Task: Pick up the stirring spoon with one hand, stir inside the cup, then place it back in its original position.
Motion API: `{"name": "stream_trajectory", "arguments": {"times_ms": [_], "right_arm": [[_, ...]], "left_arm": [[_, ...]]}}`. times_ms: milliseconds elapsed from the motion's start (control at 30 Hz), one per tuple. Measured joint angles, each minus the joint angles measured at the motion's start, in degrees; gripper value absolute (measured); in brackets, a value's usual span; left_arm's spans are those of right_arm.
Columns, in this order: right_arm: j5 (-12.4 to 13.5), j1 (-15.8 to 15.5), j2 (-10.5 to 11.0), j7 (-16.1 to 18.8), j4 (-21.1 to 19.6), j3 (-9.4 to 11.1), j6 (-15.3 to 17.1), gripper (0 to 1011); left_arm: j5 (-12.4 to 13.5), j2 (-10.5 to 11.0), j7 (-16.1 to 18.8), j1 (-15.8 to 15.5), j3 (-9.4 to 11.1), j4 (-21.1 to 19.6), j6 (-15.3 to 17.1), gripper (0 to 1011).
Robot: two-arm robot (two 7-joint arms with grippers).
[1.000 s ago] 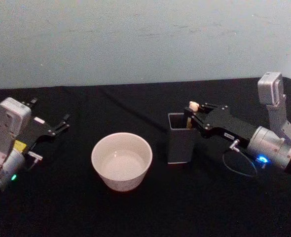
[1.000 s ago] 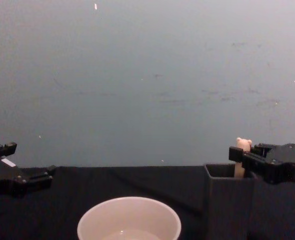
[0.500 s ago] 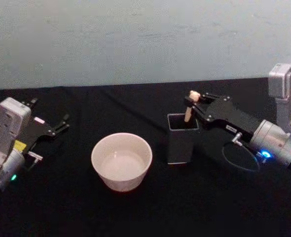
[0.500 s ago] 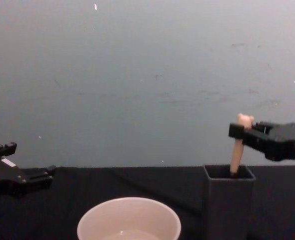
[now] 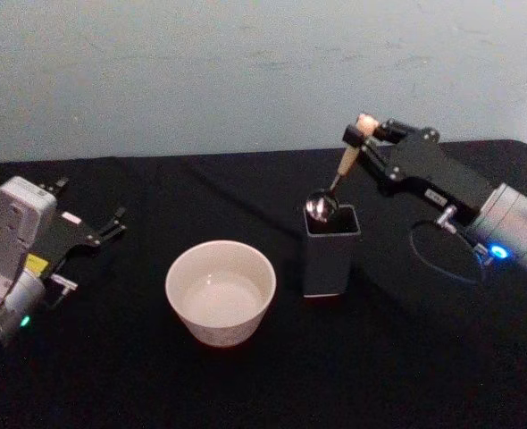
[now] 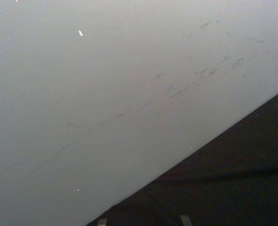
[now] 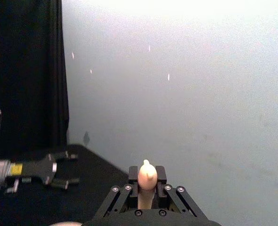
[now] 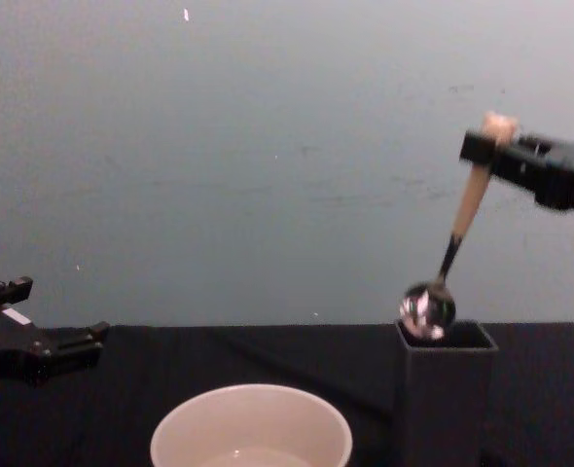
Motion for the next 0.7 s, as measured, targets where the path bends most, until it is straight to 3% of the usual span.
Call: {"name": "stream_trajectory", "arguments": {"times_ms": [200, 333, 700], "right_arm": [[0.37, 0.93, -0.57, 0.39, -0.93, 0.47, -2.13, 212], [-0.18, 2.18, -1.43, 0.72, -0.35, -0.34, -2.87, 212], [-2.21, 5.72, -5.04, 3.00, 3.14, -5.22, -3.65, 212]], "left_arm": [[0.00, 0.00, 0.00, 0.00, 0.00, 0.00, 0.00, 1001], [0.00, 0.00, 0.00, 0.00, 0.00, 0.01, 0.00, 1001], [0.00, 0.00, 0.00, 0.00, 0.00, 0.00, 0.00, 1001]]}}
